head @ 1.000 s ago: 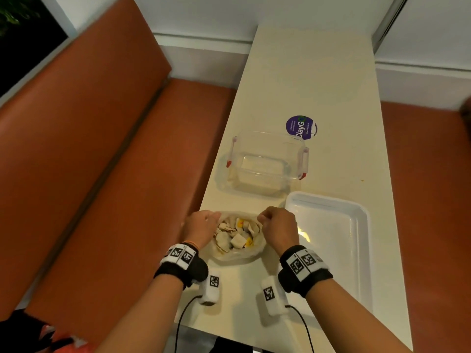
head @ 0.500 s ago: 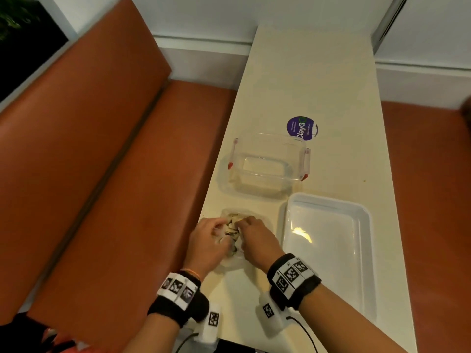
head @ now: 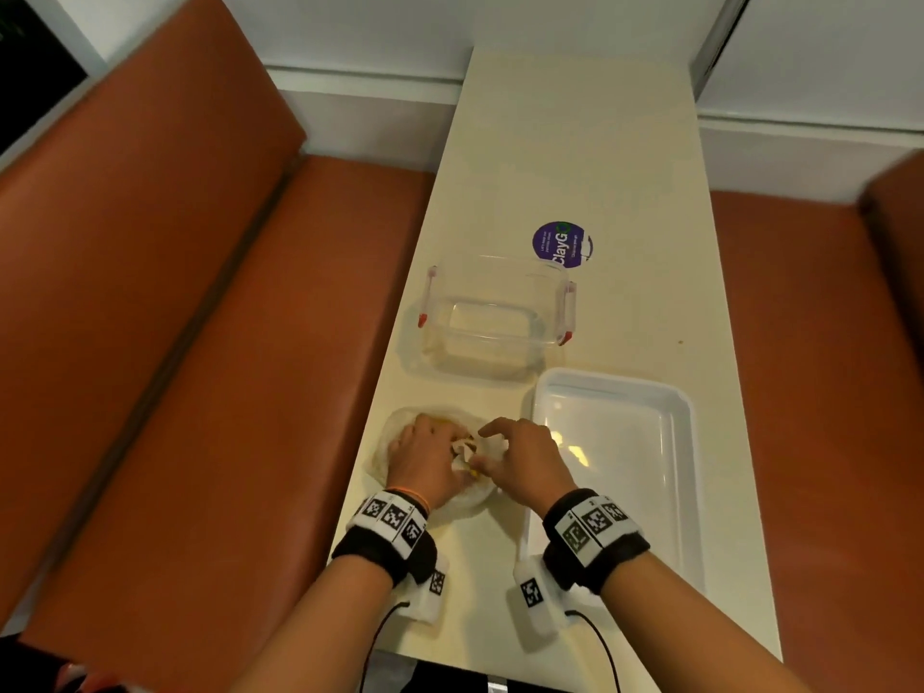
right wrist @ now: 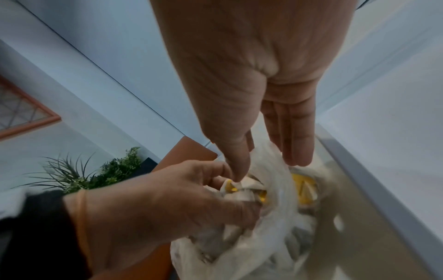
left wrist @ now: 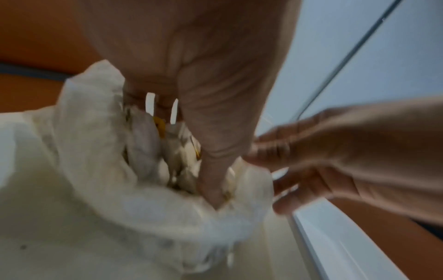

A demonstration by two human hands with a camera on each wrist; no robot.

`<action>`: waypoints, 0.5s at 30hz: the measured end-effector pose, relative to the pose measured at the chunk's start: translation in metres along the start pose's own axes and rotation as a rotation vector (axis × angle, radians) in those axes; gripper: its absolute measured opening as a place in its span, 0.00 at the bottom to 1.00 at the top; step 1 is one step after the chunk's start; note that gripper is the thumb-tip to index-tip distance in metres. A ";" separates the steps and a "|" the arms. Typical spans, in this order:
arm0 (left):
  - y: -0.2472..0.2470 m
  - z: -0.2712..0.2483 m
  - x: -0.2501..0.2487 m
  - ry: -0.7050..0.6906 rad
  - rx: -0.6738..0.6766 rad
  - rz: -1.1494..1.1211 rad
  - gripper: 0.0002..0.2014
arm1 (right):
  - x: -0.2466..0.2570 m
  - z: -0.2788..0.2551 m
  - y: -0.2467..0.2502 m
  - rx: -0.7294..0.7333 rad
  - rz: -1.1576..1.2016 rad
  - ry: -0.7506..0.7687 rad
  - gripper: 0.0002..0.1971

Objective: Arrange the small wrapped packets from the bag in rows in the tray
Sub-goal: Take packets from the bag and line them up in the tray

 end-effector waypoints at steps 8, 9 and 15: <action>0.002 -0.003 0.008 -0.041 0.054 -0.128 0.22 | -0.007 0.000 -0.001 -0.029 0.100 -0.026 0.15; 0.005 -0.003 0.009 -0.025 0.058 -0.185 0.22 | -0.008 -0.003 0.003 -0.051 0.090 -0.025 0.15; 0.023 -0.005 0.020 0.164 -0.016 -0.549 0.17 | -0.035 -0.030 0.020 -0.133 0.061 -0.233 0.26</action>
Point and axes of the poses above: each hand's wrist, its own z-axis towards the middle knuckle, its own y-axis out of the back of the hand, x = y × z, the point moved 3 cm from there along z, towards the middle knuckle, and after that the axes turned 4 degrees about y, right-handed, at the moved point
